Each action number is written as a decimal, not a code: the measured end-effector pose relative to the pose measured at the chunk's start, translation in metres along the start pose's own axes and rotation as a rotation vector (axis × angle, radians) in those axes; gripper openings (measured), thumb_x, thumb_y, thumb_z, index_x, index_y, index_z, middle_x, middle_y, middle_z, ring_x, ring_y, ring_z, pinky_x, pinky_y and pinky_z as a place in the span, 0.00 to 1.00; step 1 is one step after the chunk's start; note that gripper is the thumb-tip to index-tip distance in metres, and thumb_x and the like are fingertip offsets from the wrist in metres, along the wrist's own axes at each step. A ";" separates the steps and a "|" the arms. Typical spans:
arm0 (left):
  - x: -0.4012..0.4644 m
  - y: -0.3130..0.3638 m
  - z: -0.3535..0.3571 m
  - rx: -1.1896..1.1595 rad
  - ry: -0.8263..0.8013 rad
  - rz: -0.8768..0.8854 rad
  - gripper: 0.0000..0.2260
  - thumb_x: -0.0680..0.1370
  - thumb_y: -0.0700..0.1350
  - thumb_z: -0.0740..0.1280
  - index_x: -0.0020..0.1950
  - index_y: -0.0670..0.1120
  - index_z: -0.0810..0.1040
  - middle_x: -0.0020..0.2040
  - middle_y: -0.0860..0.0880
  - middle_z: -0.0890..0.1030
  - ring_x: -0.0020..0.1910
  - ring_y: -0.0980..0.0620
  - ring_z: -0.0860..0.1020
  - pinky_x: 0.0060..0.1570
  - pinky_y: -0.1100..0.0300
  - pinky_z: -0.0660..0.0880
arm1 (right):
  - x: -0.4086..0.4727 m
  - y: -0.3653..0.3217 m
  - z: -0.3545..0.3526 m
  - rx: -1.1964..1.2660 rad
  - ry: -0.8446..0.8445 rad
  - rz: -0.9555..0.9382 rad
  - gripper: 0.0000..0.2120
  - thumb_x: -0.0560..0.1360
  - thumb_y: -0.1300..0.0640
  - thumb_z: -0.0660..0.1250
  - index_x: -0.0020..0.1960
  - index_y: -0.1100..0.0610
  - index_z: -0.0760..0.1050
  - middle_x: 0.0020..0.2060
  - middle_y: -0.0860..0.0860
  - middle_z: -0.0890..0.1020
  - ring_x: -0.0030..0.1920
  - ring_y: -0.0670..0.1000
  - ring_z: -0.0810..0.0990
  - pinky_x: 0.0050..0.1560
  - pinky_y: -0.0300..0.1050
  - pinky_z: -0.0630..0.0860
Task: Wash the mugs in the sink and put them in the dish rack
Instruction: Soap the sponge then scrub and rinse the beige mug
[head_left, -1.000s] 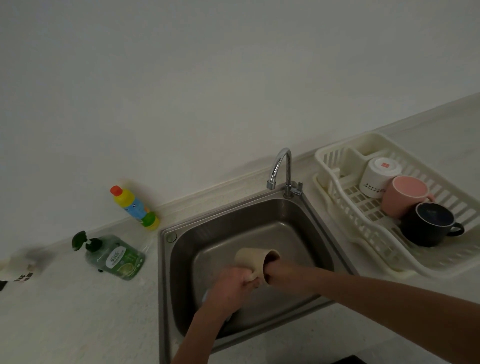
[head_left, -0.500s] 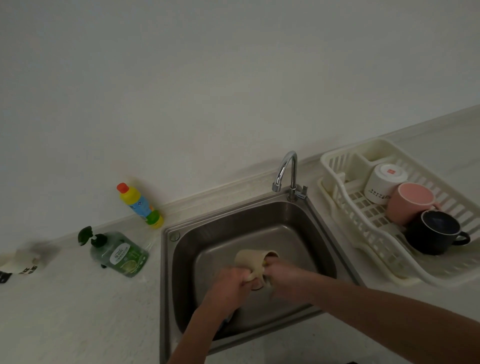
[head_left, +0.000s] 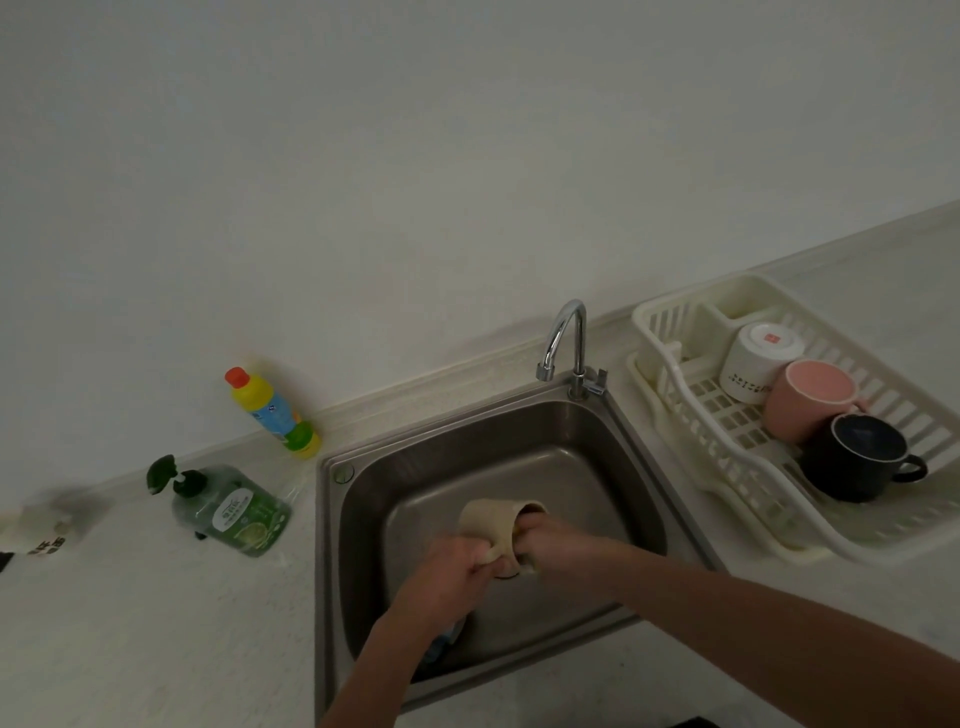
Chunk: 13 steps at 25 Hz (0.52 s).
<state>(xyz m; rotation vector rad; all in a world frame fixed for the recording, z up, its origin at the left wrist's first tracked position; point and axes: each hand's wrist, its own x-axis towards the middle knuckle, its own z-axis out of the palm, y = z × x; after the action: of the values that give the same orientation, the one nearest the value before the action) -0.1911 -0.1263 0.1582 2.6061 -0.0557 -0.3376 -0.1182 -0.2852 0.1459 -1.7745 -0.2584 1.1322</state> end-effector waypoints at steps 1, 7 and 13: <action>-0.002 -0.002 -0.002 0.007 0.008 0.005 0.13 0.80 0.54 0.66 0.41 0.48 0.81 0.32 0.55 0.73 0.32 0.59 0.71 0.35 0.68 0.65 | -0.002 -0.004 0.001 0.134 0.021 0.022 0.17 0.79 0.62 0.62 0.67 0.56 0.74 0.58 0.52 0.79 0.56 0.50 0.78 0.58 0.40 0.76; -0.008 -0.007 0.001 0.063 -0.048 -0.004 0.15 0.80 0.54 0.64 0.41 0.45 0.79 0.34 0.53 0.75 0.35 0.59 0.72 0.38 0.65 0.69 | -0.009 0.028 -0.023 -1.509 -0.019 -0.380 0.20 0.79 0.58 0.56 0.70 0.55 0.70 0.68 0.55 0.75 0.69 0.57 0.72 0.71 0.73 0.52; -0.010 -0.014 -0.006 0.014 0.023 -0.008 0.14 0.79 0.57 0.65 0.36 0.54 0.76 0.32 0.55 0.72 0.32 0.60 0.70 0.34 0.71 0.63 | -0.014 -0.005 0.001 0.236 -0.067 0.013 0.17 0.79 0.59 0.62 0.67 0.53 0.73 0.60 0.53 0.78 0.59 0.51 0.77 0.52 0.43 0.77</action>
<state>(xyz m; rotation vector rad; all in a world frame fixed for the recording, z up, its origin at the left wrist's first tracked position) -0.1995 -0.1104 0.1581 2.6240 -0.0404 -0.3111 -0.1254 -0.2910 0.1579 -1.5342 -0.1468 1.1819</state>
